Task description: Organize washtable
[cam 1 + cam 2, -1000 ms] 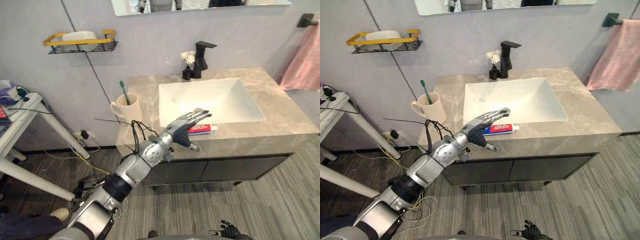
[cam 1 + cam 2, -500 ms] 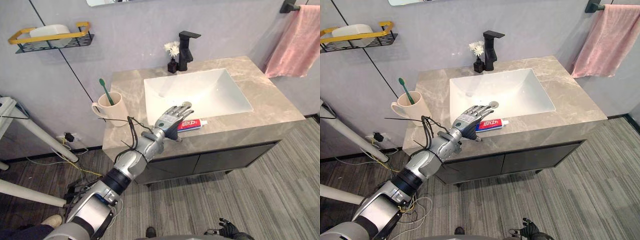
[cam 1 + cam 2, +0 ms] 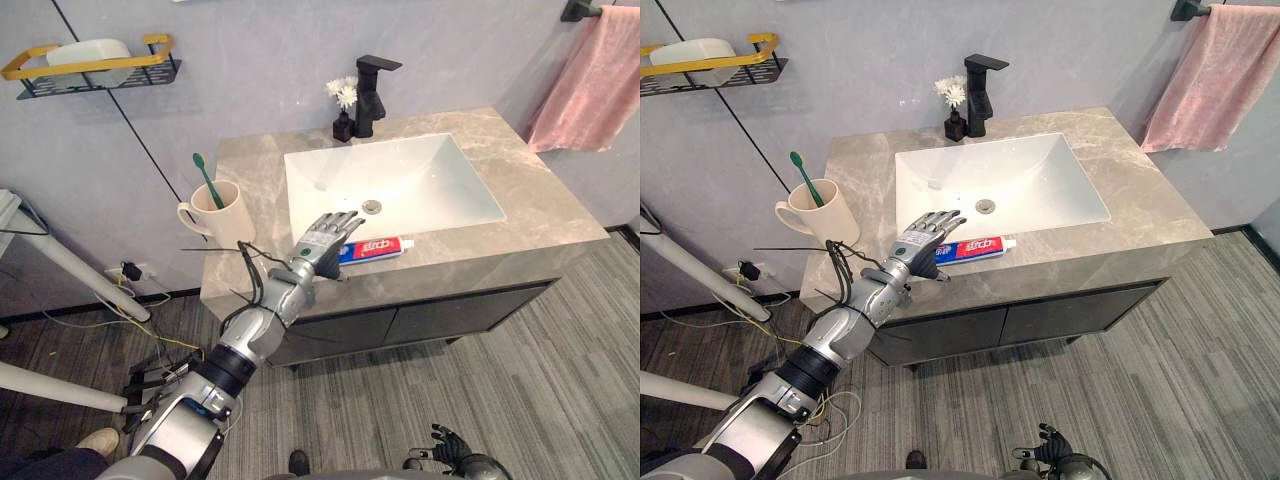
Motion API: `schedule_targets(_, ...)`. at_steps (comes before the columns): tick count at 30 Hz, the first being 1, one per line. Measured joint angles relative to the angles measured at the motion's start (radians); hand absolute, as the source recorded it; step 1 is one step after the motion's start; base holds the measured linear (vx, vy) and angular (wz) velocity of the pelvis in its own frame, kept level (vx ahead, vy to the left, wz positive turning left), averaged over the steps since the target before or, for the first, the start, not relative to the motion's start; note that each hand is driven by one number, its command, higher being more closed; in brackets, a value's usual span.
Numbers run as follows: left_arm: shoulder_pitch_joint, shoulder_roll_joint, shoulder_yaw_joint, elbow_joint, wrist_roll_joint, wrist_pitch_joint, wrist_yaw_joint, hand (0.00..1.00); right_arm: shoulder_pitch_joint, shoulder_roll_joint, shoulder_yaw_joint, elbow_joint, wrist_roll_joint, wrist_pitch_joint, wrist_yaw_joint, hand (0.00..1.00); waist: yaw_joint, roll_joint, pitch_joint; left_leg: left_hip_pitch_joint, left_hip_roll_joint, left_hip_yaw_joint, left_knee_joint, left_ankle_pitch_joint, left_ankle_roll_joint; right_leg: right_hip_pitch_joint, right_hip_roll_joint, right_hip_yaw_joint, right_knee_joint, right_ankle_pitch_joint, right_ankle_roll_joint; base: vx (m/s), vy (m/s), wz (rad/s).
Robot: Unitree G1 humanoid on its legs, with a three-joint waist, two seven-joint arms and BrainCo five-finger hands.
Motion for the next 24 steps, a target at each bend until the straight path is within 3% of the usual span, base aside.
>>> schedule_targets(14, 0.037, -0.008, 0.035, -0.006, -0.001, 0.014, -0.001, 0.0, 0.007, 0.002, 0.001, -0.003, 0.0, 0.0, 0.001, 0.0, 0.003, -0.006, 0.004, 0.014, 0.002, 0.019, -0.011, -0.001, 0.0, -0.002, 0.001, 0.016, 0.0, -0.004, -0.007, -0.01, -0.004, -0.03)
schedule_targets(15, 0.039, -0.008, 0.037, -0.006, -0.001, 0.015, -0.001, 1.0, 0.008, 0.002, 0.001, -0.004, 0.0, 0.0, 0.001, 0.0, 0.004, -0.006, 0.004, 0.014, 0.002, 0.02, -0.011, -0.001, 0.0, -0.002, 0.001, 0.018, 0.0, -0.004, -0.007, -0.03, -0.013, -0.04)
schedule_targets(24, 0.085, -0.012, 0.038, -0.057, 0.0, 0.01, 0.002, 1.0, 0.018, -0.002, 0.01, -0.007, 0.0, -0.003, 0.002, 0.0, 0.008, -0.003, 0.006, 0.013, 0.01, 0.025, -0.01, -0.001, -0.001, -0.006, 0.008, 0.024, 0.0, -0.004, -0.007, 0.0, 0.0, 0.0)
